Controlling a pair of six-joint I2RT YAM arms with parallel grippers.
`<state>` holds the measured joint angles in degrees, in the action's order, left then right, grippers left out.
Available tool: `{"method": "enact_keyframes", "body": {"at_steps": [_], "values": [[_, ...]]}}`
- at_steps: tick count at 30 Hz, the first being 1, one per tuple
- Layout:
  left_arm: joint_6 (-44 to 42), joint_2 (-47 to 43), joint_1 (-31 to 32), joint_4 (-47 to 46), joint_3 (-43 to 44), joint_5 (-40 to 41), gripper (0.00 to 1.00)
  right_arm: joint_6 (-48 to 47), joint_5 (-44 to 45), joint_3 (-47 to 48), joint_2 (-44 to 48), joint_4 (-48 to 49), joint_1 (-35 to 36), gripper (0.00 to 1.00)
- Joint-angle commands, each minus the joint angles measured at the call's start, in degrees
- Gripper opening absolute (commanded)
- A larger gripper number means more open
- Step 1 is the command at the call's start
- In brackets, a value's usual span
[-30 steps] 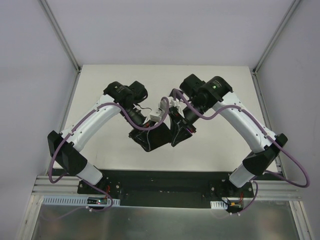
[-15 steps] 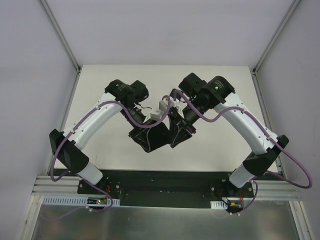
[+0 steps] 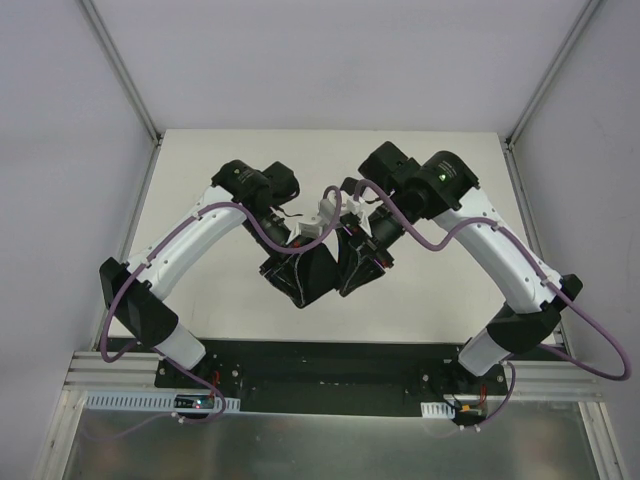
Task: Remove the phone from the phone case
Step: Remove the phone case from the phone.
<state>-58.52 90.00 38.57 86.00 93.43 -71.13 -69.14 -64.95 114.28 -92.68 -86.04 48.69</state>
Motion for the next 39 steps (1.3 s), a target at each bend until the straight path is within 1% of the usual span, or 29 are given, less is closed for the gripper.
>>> {"method": "enact_keyframes", "body": {"at_steps": [1,7,8,9,10,12,13,14,15,16,18,22,26,33,36,39], "values": [[6.1,4.3,2.8,-22.0,2.2,-14.0,0.00,-5.5,-17.9,2.4,-5.6,-9.5,6.2,0.00],[5.3,2.7,2.9,-22.1,0.8,-11.3,0.00,-4.9,-16.8,2.4,-5.7,-9.3,5.1,0.00],[5.3,2.5,2.8,-22.1,0.7,-10.4,0.00,-3.8,-16.2,2.1,-5.5,-8.7,4.4,0.00],[5.3,2.0,2.7,-22.1,0.7,-10.0,0.00,-0.9,-15.5,1.0,-5.0,-5.8,3.8,0.00],[5.3,1.7,2.6,-22.0,0.7,-9.4,0.00,3.6,-14.3,-0.4,-3.8,-2.2,3.1,0.03],[6.0,1.3,2.0,-22.1,1.2,-8.3,0.00,13.5,-11.4,-5.0,-1.0,6.5,1.5,0.14],[6.7,1.4,1.8,-22.1,1.7,-7.4,0.00,17.3,-9.7,-7.7,0.1,10.2,0.6,0.23],[7.4,1.3,1.6,-22.1,2.1,-6.5,0.00,20.4,-8.6,-9.7,1.4,12.8,-0.3,0.29],[7.7,1.1,1.2,-22.1,2.4,-5.8,0.00,23.2,-7.5,-11.3,2.8,15.6,-1.3,0.39],[7.9,0.9,0.9,-22.1,2.5,-5.1,0.00,26.7,-6.1,-13.3,4.1,19.9,-2.0,0.43],[8.9,0.7,0.5,-22.3,2.7,-4.2,0.00,33.4,-2.6,-16.8,7.5,26.6,-3.8,0.45],[10.0,0.1,-0.1,-23.2,2.3,-3.1,0.00,41.7,0.4,-20.7,10.2,34.1,-8.0,0.45],[11.2,-0.6,-0.5,-24.4,0.8,-3.0,0.00,43.8,2.4,-23.5,12.1,37.2,-10.8,0.42],[16.7,-2.6,-3.1,-29.5,-2.6,-2.7,0.00,47.3,4.1,-25.8,15.3,42.3,-17.6,0.34],[17.7,-3.2,-3.6,-30.6,-4.0,-3.7,0.00,49.4,4.8,-26.5,16.4,44.6,-19.9,0.34],[18.4,-3.6,-3.6,-31.2,-5.0,-4.7,0.00,51.6,5.8,-27.2,17.1,47.1,-21.8,0.36]]}}
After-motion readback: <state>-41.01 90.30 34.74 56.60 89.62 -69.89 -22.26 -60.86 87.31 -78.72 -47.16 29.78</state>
